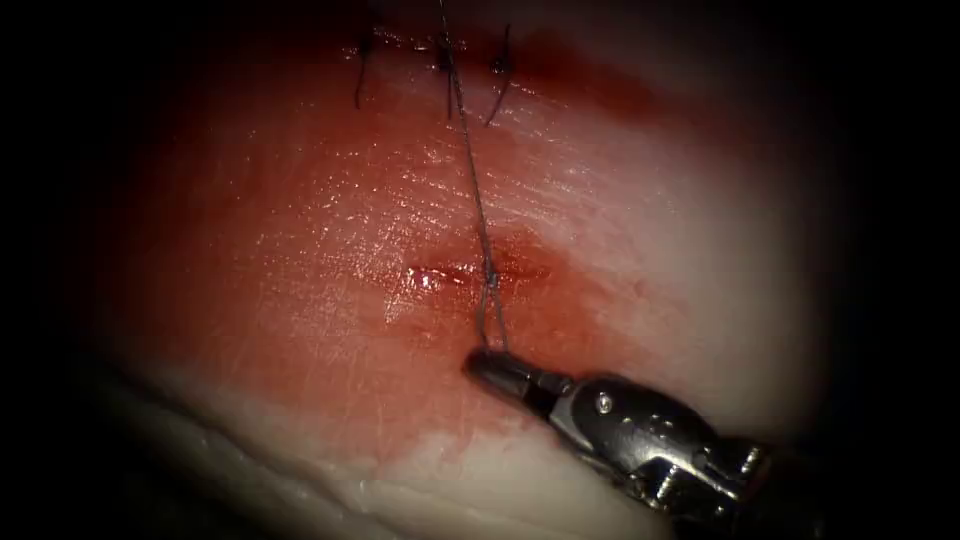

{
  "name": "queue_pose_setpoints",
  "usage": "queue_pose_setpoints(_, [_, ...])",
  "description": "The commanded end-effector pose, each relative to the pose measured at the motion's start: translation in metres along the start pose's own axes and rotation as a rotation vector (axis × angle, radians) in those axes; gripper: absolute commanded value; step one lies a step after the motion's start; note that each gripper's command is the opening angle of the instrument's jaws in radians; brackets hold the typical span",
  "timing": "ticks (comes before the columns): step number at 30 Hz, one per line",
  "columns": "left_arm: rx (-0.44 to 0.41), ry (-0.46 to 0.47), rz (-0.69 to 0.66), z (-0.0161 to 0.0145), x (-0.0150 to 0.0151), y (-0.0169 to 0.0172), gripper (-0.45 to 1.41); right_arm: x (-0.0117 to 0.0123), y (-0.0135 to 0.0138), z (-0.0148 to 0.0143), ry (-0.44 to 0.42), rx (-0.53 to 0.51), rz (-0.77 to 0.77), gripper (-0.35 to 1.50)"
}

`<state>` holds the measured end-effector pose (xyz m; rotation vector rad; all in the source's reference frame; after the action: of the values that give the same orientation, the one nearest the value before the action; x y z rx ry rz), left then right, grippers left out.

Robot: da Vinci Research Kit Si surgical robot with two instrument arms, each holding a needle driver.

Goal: Wound Closure

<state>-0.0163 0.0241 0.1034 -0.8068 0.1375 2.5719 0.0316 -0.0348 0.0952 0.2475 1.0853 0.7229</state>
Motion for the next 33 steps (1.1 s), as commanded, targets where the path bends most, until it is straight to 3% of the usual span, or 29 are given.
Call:
queue_pose_setpoints(1, [0.004,0.003,0.007,0.0006,0.0006,-0.0005,-0.45,-0.0005,-0.0004,0.0009,-0.001,0.007,-0.002,-0.35])
queue_pose_setpoints(12, [0.013,-0.002,0.009,0.0008,0.0004,-0.0007,-0.45,-0.0010,-0.0011,0.0010,-0.019,0.029,-0.011,-0.35])
queue_pose_setpoints(16, [0.007,0.005,0.009,0.0007,0.0000,0.0008,-0.45,0.0007,-0.0009,0.0009,0.025,0.039,-0.007,-0.35])
queue_pose_setpoints(17, [-0.022,0.024,0.004,0.0003,0.0000,0.0021,-0.45,0.0024,-0.0013,0.0001,0.029,0.077,-0.043,-0.35])
queue_pose_setpoints(19, [-0.036,0.032,-0.003,-0.0002,0.0002,0.0029,-0.45,0.0034,-0.0020,-0.0003,0.025,0.109,-0.066,-0.35])
queue_pose_setpoints(20, [-0.039,0.038,-0.002,-0.0008,0.0005,0.0036,-0.45,0.0043,-0.0031,-0.0009,0.021,0.174,-0.092,-0.13])
queue_pose_setpoints(21, [-0.039,0.038,-0.002,-0.0008,0.0005,0.0036,-0.45,0.0043,-0.0031,-0.0009,0.021,0.174,-0.092,-0.13])
queue_pose_setpoints(22, [-0.040,0.047,-0.007,-0.0013,0.0008,0.0042,-0.45,0.0050,-0.0043,-0.0016,0.019,0.257,-0.123,0.05])
queue_pose_setpoints(24, [-0.036,0.058,-0.002,-0.0020,0.0011,0.0047,-0.45,0.0053,-0.0052,-0.0022,0.019,0.301,-0.132,0.26])
queue_pose_setpoints(26, [-0.032,0.062,-0.001,-0.0025,0.0014,0.0050,-0.45,0.0058,-0.0060,-0.0027,0.017,0.333,-0.140,0.59])
queue_pose_setpoints(27, [-0.032,0.074,-0.005,-0.0031,0.0017,0.0053,-0.45,0.0062,-0.0065,-0.0031,0.016,0.345,-0.146,0.94])
queue_pose_setpoints(28, [-0.033,0.079,-0.003,-0.0034,0.0018,0.0054,-0.45,0.0066,-0.0067,-0.0033,0.016,0.351,-0.147,1.08])
queue_pose_setpoints(29, [-0.033,0.079,-0.003,-0.0034,0.0018,0.0054,-0.45,0.0066,-0.0067,-0.0033,0.016,0.351,-0.147,1.08])
queue_pose_setpoints(31, [-0.026,0.093,-0.004,-0.0043,0.0020,0.0055,-0.45,0.0076,-0.0072,-0.0039,0.015,0.376,-0.146,1.25])
queue_pose_setpoints(33, [-0.023,0.098,-0.009,-0.0045,0.0021,0.0055,-0.45,0.0079,-0.0073,-0.0041,0.016,0.378,-0.146,1.26])
